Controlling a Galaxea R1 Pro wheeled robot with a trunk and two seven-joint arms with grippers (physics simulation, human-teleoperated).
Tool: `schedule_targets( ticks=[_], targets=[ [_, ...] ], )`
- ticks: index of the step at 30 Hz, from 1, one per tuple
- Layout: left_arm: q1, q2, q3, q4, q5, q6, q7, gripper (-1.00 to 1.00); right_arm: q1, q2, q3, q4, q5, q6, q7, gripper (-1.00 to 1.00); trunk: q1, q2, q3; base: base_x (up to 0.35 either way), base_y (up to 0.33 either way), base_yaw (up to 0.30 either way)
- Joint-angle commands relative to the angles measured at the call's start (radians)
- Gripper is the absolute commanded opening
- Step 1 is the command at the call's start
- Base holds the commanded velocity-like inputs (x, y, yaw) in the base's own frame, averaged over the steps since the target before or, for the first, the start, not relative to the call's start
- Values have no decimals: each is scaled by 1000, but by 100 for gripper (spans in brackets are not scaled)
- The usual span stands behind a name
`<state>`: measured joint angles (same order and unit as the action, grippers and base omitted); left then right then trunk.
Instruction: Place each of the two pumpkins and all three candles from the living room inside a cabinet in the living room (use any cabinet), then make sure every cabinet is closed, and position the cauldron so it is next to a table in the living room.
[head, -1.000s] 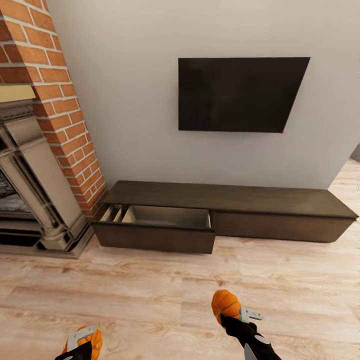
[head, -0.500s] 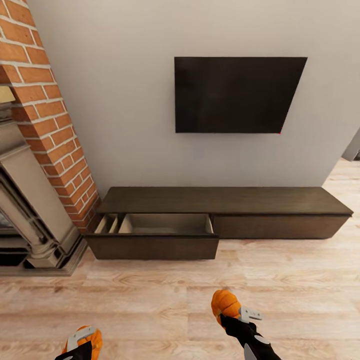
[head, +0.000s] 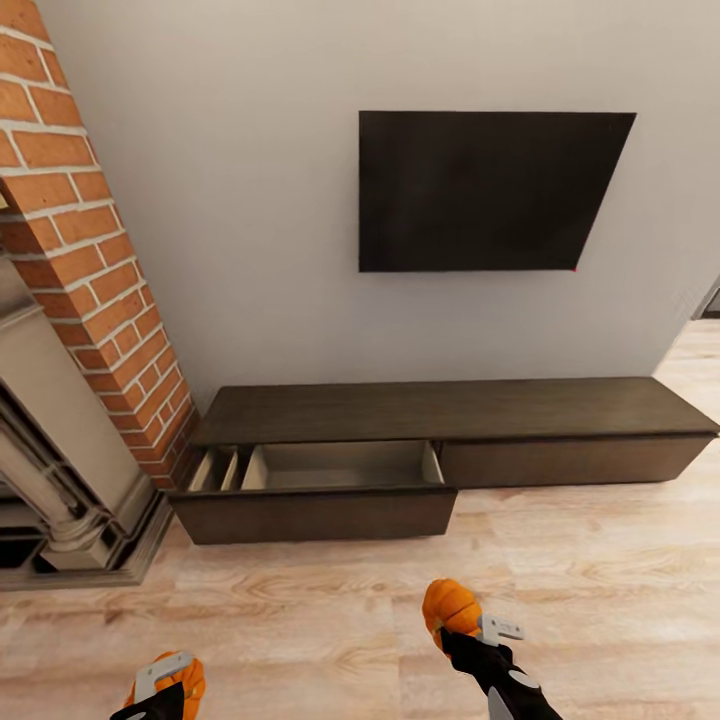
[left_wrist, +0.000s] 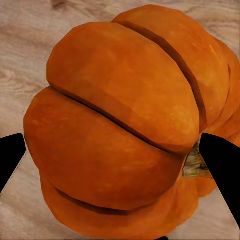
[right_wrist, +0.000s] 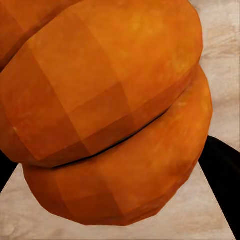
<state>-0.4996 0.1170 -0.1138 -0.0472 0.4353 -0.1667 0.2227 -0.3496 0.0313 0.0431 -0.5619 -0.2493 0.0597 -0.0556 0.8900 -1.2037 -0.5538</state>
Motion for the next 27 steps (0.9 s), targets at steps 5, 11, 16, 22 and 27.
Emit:
schedule_targets(
  ticks=[5,11,16,22,27],
  targets=[
    [0,0,-9,0,6,-2,3,-100,0,-1,5,-3,-6,5,-6,-100,0,0,-1,246,230,0],
    [0,0,-10,0,5,-2,3,-100,0,-1,5,-3,-6,5,-6,-100,0,0,-1,280,43,-24],
    [0,0,-10,0,5,-3,3,-100,0,-1,5,-3,-4,5,-6,-100,0,0,-1,298,1,-120],
    [0,0,-10,0,5,-3,3,-100,0,-1,6,-3,-3,5,-6,-100,0,0,-1,303,-82,-8],
    [0,0,-10,0,5,-3,3,-100,0,-1,6,-3,-1,6,-6,-100,0,0,-1,303,-112,158]
  ],
)
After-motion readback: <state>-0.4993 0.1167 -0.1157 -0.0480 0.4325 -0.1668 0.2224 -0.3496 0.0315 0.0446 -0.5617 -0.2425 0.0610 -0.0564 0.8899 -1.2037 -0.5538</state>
